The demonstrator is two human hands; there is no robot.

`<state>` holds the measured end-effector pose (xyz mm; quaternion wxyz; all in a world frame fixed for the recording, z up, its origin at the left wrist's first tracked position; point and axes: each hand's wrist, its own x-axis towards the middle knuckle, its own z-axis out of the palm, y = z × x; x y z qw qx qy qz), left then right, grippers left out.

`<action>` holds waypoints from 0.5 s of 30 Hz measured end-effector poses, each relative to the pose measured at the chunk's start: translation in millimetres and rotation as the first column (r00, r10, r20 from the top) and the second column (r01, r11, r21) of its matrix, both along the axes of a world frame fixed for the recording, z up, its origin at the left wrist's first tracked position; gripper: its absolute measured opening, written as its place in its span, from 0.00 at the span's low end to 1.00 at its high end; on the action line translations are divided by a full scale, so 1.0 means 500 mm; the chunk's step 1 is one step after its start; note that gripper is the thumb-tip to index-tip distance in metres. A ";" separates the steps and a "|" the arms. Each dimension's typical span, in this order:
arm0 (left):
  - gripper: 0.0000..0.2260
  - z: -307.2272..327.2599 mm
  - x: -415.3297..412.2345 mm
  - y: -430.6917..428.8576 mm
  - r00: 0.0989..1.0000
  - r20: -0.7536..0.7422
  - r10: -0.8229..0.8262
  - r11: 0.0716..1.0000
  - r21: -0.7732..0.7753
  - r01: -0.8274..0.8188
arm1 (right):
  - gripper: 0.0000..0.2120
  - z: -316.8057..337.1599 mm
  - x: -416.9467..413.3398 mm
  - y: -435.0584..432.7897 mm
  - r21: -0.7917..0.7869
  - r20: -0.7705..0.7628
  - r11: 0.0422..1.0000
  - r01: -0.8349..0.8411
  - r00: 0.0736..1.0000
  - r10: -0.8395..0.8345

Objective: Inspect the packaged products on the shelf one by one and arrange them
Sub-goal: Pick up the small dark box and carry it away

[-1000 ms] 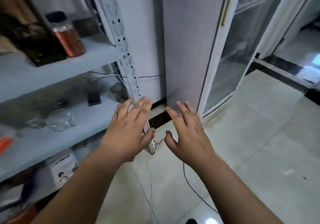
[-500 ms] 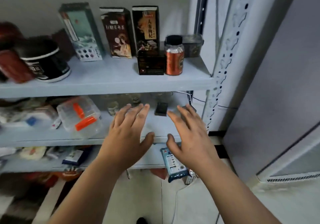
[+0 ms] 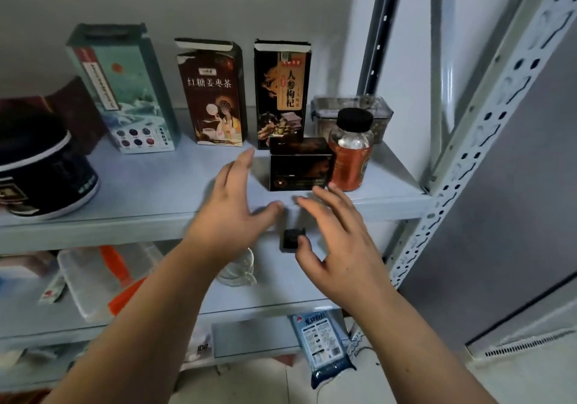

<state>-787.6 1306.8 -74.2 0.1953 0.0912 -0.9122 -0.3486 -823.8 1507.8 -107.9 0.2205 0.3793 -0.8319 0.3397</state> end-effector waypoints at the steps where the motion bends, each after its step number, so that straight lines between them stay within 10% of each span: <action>1: 0.43 0.005 -0.028 -0.012 1.000 0.008 -0.013 0.998 0.066 0.012 | 0.24 0.002 -0.006 -0.003 -0.015 -0.007 1.000 -0.013 1.000 0.013; 8: 0.27 0.037 -0.148 -0.023 0.976 -0.076 -0.206 0.958 0.189 0.217 | 0.22 0.037 -0.073 -0.018 -0.068 -0.076 0.986 -0.149 0.987 0.144; 15: 0.13 0.029 -0.117 -0.077 0.961 -0.269 -0.057 0.866 0.465 0.182 | 0.25 0.079 -0.127 -0.104 -0.183 -0.003 0.945 -0.272 0.961 0.276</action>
